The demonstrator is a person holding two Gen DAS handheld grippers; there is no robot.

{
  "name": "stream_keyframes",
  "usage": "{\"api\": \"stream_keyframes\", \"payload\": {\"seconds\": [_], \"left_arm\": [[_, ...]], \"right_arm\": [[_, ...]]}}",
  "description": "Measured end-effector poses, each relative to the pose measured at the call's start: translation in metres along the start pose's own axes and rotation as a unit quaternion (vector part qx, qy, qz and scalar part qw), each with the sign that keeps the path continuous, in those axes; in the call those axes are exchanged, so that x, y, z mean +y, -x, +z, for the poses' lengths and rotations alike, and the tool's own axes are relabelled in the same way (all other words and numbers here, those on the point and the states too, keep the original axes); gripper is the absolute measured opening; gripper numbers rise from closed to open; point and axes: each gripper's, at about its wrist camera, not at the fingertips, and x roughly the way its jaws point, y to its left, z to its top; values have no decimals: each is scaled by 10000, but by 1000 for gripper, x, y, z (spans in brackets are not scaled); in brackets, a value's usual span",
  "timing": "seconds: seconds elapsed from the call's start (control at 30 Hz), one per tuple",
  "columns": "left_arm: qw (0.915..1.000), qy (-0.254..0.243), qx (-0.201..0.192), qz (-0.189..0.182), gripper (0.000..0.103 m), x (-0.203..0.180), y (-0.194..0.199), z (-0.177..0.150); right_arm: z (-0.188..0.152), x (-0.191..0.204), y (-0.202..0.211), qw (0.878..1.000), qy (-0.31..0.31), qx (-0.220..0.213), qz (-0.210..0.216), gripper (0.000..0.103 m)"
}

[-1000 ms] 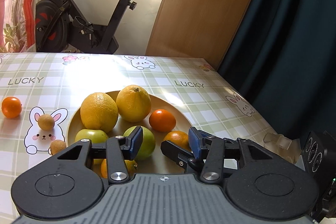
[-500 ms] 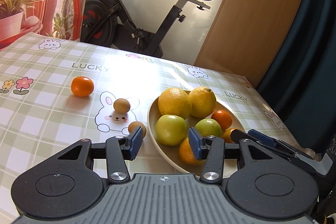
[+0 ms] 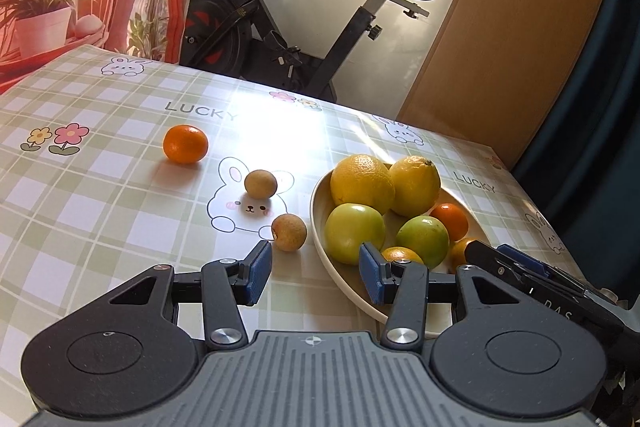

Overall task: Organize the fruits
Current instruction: 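Move the left gripper to a brown kiwi on the bunny print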

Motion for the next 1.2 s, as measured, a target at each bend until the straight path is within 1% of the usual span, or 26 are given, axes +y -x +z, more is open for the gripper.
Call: {"api": "stream_keyframes", "payload": {"seconds": [0.03, 0.1, 0.13, 0.2, 0.27, 0.43, 0.5, 0.57, 0.67, 0.73, 0.83, 0.9, 0.97, 1.03, 1.13, 1.2], "left_arm": [[10000, 29, 26, 38, 50, 1, 0, 1], [9996, -19, 156, 249, 50, 4, -2, 7], [9995, 31, 158, 276, 50, 8, -1, 11], [9995, 192, 78, 255, 50, 18, 5, 19], [9994, 222, -5, 280, 50, 27, 12, 26], [9987, -43, -225, 457, 50, 50, 31, 39], [9983, -81, -292, 504, 50, 60, 36, 44], [9978, -89, -391, 527, 50, 70, 42, 50], [9977, -62, -456, 489, 50, 80, 47, 58], [9981, -48, -470, 406, 50, 86, 50, 62], [9982, -127, -505, 284, 50, 90, 51, 64], [9984, -124, -522, 187, 50, 93, 48, 64], [9986, -74, -513, 92, 50, 95, 46, 60], [9989, 10, -471, 10, 50, 97, 41, 54], [9991, 134, -384, -92, 50, 103, 34, 45], [9992, 160, -332, -132, 50, 105, 31, 40]], "right_arm": [[0, 0, 0, 10000, 7, 6, 1, 66], [0, 1, 0, 10000, 18, 14, -13, 66], [0, 1, 0, 10000, 22, 14, -24, 66], [0, 1, 0, 10000, 21, 27, -43, 66], [1, 0, -1, 9999, 0, 58, -106, 66], [0, 3, 4, 9996, -126, 43, -230, 65], [0, 8, 7, 9996, -188, 21, -220, 64], [1, 16, 8, 9998, -140, 39, -167, 61], [10, 38, 7, 10000, 72, 53, 32, 56], [15, 55, 4, 9995, 222, 72, 221, 54], [20, 83, -10, 9972, 483, 237, 526, 48], [22, 100, -21, 9946, 737, 352, 637, 45], [22, 120, -36, 9903, 1030, 523, 768, 38], [21, 136, -52, 9854, 1284, 738, 845, 33], [16, 157, -74, 9749, 1796, 1052, 793, 33], [13, 164, -85, 9703, 1985, 1183, 714, 33]]}}
